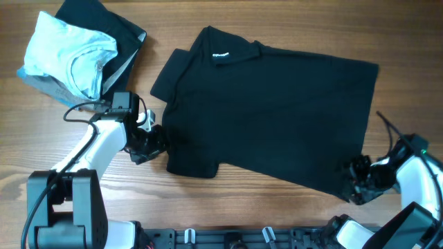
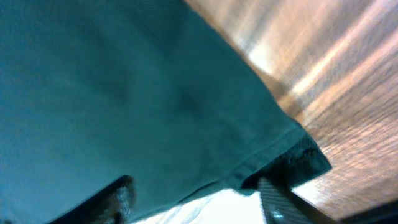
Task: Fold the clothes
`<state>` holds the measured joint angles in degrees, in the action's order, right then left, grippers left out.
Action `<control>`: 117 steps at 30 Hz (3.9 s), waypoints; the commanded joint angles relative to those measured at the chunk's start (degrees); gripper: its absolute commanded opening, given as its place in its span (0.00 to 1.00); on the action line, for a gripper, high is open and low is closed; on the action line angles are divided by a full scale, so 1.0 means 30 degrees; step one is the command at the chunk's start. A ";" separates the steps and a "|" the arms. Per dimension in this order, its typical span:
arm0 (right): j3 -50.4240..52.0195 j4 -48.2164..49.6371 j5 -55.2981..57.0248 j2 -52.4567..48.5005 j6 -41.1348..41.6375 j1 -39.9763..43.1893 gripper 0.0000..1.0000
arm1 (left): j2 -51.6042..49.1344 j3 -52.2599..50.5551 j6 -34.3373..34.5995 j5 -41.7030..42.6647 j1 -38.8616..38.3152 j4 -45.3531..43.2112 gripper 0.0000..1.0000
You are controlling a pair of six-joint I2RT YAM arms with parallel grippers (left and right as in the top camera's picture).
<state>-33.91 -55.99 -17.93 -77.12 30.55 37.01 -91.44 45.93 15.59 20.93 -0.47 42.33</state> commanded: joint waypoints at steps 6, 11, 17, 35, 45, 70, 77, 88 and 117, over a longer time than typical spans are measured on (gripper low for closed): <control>0.3038 0.1872 0.0619 0.0117 0.1785 -0.0058 0.51 | -0.0022 0.0219 -0.0044 0.0233 0.0029 -0.0277 0.77; 0.3126 0.2033 0.0546 0.0124 0.1858 -0.0058 0.45 | -0.0022 0.0219 -0.0044 0.0233 0.0029 -0.0313 0.77; 0.2368 0.2157 -0.0984 0.0124 0.0721 -0.0058 0.04 | -0.0022 0.0219 -0.0044 0.0233 0.0029 -0.0335 0.76; -0.5056 -0.3395 -0.2040 0.0182 -0.4422 -0.0066 0.04 | -0.0022 0.0211 -0.0044 0.0248 -0.0160 -0.1020 0.38; -0.5064 -0.3366 -0.2018 0.0175 -0.4699 -0.0058 0.04 | -0.0058 0.0189 -0.0029 0.0466 -0.2288 -0.1268 0.72; -0.5064 -0.3351 -0.1953 0.0175 -0.5187 -0.0058 0.04 | 0.1581 0.4022 0.1384 0.2535 -0.2164 0.2106 0.04; -0.5056 -0.2980 -0.0648 0.0175 -0.5151 -0.0066 0.04 | 0.1770 0.6164 0.1457 0.2586 -0.2273 0.0488 0.04; -0.5049 -0.0707 -0.0328 0.0131 -0.4226 -0.0066 0.04 | 0.1654 0.6164 0.1450 0.2586 -0.2426 -0.5552 0.04; -0.5049 0.5020 -0.2630 -0.2907 -0.3956 -0.1370 0.04 | -0.1705 0.6164 0.1552 -0.1501 -0.3774 -1.0666 0.04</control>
<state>-48.21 -42.72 -24.45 -84.55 17.91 34.50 -94.21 64.03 20.67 17.50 -11.86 12.60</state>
